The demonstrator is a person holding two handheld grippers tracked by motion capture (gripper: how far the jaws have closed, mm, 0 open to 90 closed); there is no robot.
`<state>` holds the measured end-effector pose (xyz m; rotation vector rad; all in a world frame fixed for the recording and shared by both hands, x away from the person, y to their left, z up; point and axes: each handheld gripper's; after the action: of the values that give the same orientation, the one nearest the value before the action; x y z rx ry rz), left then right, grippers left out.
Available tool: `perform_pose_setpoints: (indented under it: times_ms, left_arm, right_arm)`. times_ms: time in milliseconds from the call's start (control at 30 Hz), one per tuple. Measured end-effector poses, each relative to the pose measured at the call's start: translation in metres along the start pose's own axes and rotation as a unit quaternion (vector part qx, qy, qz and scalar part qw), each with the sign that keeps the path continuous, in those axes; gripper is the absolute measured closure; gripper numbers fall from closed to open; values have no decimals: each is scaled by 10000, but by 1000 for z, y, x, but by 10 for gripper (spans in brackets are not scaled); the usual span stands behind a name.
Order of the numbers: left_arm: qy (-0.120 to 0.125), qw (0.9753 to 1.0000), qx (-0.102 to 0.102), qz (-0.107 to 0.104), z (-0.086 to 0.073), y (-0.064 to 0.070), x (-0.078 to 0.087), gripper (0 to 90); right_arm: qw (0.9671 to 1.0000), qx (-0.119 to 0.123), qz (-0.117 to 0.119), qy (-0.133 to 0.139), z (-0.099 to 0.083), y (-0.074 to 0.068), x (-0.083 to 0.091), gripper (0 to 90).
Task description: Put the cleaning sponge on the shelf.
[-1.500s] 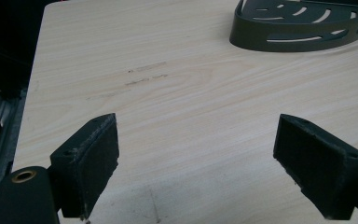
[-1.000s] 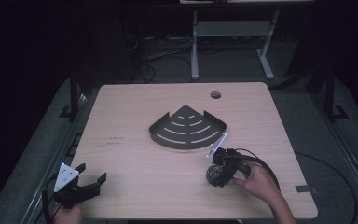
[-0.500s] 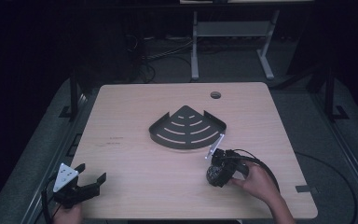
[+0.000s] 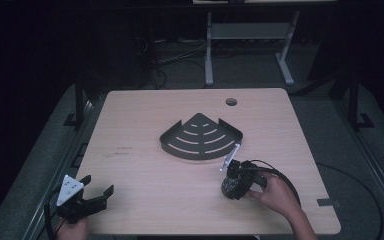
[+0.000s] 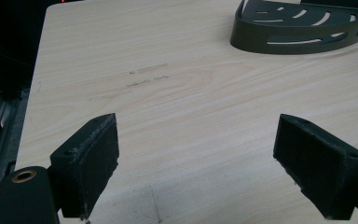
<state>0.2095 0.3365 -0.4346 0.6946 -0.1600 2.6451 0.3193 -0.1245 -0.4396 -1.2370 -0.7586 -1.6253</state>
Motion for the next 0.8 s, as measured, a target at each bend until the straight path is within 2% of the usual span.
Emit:
perform_pose_setpoints:
  times_ms: [233,500,800]
  left_arm:
    - [6,10000,-9,-8,0,0,0,134]
    - [11,10000,2,-8,0,0,0,134]
    - [27,10000,1,-13,0,1,0,133]
  right_arm:
    - [10000,43,37,-18,2,-1,2,330]
    - [9999,30,91,93,3,0,4,333]
    - [9998,92,101,175,13,4,17,334]
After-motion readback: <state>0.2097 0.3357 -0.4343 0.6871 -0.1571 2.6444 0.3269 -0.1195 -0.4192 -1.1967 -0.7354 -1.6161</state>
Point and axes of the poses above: each handheld gripper's, and its own axes: x roughly backward along the jaws, z roughly out of its top, y roughly to its right, and after that the axes turned 2 degrees about -z, right-handed
